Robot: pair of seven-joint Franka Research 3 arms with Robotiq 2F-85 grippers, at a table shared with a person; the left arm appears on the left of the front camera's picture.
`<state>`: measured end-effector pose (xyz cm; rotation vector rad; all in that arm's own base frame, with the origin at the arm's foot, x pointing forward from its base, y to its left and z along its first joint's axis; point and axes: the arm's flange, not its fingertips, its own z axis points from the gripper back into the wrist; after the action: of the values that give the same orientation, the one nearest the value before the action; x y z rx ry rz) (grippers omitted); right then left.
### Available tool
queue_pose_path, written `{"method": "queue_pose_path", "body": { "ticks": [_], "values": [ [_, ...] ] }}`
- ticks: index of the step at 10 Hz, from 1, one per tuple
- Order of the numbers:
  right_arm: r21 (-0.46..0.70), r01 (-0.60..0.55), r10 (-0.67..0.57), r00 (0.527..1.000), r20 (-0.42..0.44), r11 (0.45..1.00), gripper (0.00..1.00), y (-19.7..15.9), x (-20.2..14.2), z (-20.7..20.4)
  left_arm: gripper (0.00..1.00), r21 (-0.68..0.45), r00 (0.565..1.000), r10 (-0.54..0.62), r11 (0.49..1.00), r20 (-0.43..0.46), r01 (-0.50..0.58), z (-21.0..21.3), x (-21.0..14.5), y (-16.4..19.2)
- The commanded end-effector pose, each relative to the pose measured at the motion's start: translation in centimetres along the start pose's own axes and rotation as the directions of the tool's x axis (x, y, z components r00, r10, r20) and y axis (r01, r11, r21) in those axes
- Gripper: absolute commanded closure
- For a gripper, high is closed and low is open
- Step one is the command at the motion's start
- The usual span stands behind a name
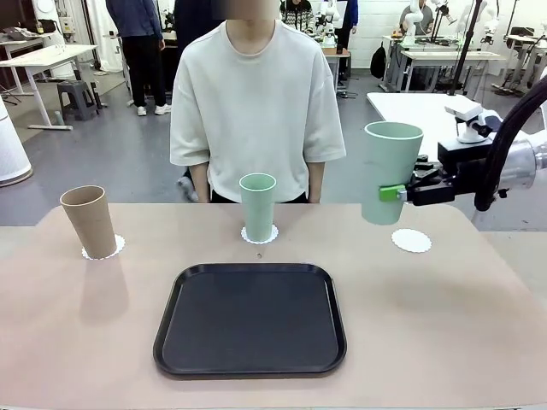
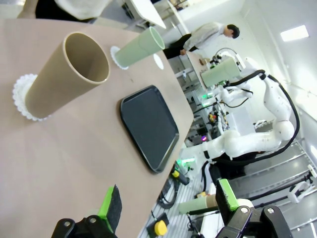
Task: Place coasters on the table and set cups on them.
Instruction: Take one Reusable plastic cup from the Flat Tray and place it on a coaster set by the human.
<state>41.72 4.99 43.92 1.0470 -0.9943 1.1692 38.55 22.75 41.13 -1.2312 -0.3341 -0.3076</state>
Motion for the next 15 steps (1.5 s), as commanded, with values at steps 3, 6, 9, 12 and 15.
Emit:
{"method": "queue_pose_path", "body": {
  "ticks": [3, 6, 9, 12, 15],
  "values": [
    [-0.189, 0.015, -0.004, 0.998, 0.058, 0.982, 0.17, -8.6, -1.6, 6.3, 0.00, 0.001, 1.000, -0.002, 1.000, -0.004, 0.002, 0.3, 0.0, -0.1],
    [-0.212, 0.005, 0.002, 1.000, 0.031, 0.977, 0.17, -11.5, -3.6, 10.8, 0.00, 0.001, 1.000, -0.002, 1.000, -0.004, 0.002, 0.3, 0.0, -0.1],
    [0.006, -0.099, 0.099, 0.995, 0.012, 0.995, 0.17, -12.2, -6.0, 13.4, 0.00, 0.001, 1.000, -0.002, 1.000, -0.004, 0.002, 0.3, 0.0, -0.1],
    [0.089, -0.113, 0.110, 0.993, 0.036, 0.990, 0.17, -13.4, -7.7, 14.4, 0.00, 0.001, 1.000, -0.002, 1.000, -0.004, 0.002, 0.3, 0.0, -0.1],
    [0.062, -0.091, 0.090, 0.996, 0.025, 0.994, 0.17, -12.2, -7.8, 13.5, 0.00, 0.001, 1.000, -0.002, 1.000, -0.004, 0.002, 0.3, 0.0, -0.1]
  ]
}}
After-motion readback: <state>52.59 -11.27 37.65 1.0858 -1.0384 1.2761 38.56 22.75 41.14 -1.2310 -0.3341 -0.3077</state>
